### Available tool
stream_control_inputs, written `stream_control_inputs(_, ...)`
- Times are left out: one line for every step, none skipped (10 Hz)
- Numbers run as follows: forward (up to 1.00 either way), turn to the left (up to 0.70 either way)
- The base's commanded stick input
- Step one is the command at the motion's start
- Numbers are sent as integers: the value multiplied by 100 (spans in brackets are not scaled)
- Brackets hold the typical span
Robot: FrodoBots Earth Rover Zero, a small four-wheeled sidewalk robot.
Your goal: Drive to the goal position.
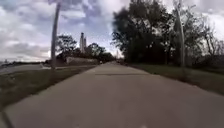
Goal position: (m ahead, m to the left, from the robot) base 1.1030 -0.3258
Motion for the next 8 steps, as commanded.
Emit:
stream_control_inputs(70,0)
stream_control_inputs(70,0)
stream_control_inputs(70,0)
stream_control_inputs(70,2)
stream_control_inputs(70,9)
stream_control_inputs(70,16)
stream_control_inputs(70,23)
stream_control_inputs(70,31)
